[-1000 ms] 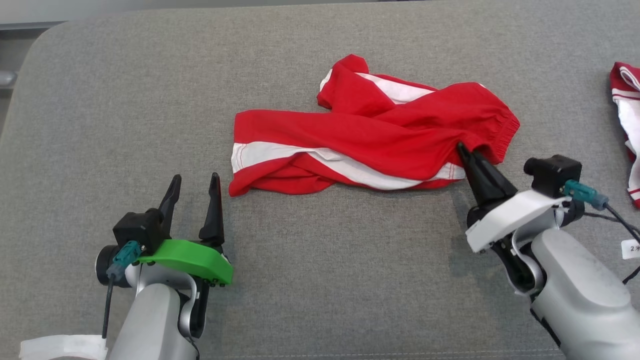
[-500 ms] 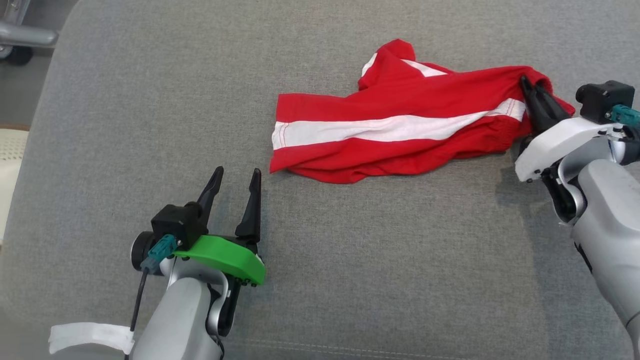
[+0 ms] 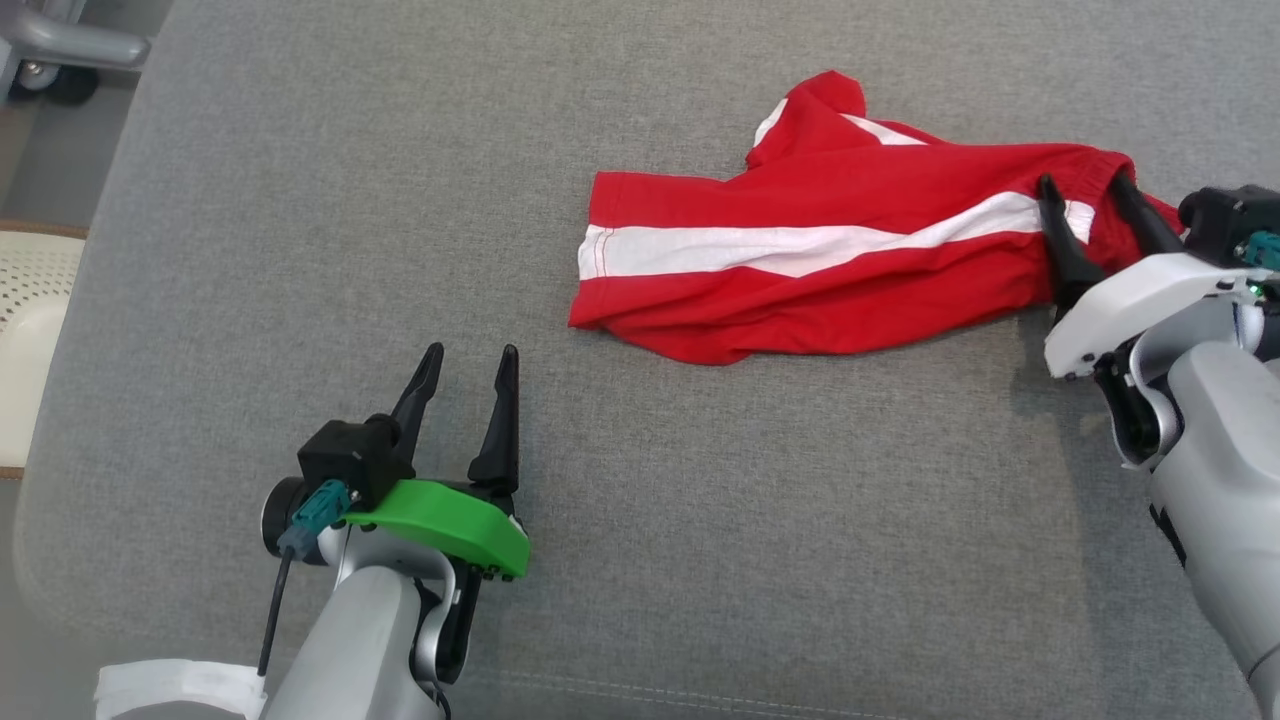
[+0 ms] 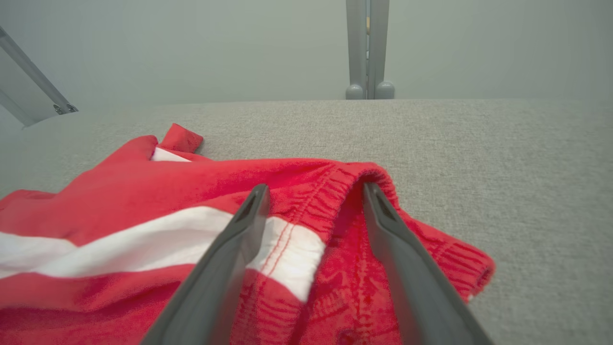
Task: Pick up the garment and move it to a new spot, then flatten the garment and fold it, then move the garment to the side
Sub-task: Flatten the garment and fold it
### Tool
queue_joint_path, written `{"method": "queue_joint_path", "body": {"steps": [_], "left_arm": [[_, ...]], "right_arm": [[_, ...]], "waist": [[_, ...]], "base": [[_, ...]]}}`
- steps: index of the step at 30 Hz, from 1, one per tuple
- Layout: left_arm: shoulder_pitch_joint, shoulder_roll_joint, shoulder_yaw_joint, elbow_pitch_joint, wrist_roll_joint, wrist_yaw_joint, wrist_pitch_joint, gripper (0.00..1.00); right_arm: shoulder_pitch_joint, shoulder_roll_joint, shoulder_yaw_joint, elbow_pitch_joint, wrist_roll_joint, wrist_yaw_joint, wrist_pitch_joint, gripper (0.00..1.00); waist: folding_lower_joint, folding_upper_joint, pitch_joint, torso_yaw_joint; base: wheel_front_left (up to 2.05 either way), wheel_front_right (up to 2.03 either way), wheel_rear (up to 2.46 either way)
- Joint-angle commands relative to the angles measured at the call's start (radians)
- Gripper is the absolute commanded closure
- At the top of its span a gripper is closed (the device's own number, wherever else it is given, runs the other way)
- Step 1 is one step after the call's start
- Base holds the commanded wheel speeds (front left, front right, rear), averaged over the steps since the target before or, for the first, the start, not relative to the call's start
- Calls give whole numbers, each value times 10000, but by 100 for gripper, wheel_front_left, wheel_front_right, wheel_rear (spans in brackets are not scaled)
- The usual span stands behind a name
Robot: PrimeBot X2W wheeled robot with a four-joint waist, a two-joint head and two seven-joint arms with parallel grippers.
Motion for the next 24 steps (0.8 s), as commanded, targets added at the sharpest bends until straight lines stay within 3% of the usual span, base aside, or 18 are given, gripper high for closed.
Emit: {"method": "queue_joint_path", "body": {"steps": [1, 14, 24], "left_arm": [[133, 23, 68, 2, 85, 33, 3, 0], [508, 28, 375, 44, 266, -145, 3, 0], [507, 26, 238, 6, 226, -169, 3, 0]], "right_arm": [[298, -8, 26, -242, 142, -13, 1, 0], [2558, 122, 210, -2368, 487, -13, 1, 0], [2727, 539, 266, -1867, 325, -13, 1, 0]], "waist": [[-1, 0, -352, -371], [-1, 0, -924, -1094], [-1, 0, -839, -864]], "base": [[0, 0, 0], [0, 0, 0], [0, 0, 0]]}}
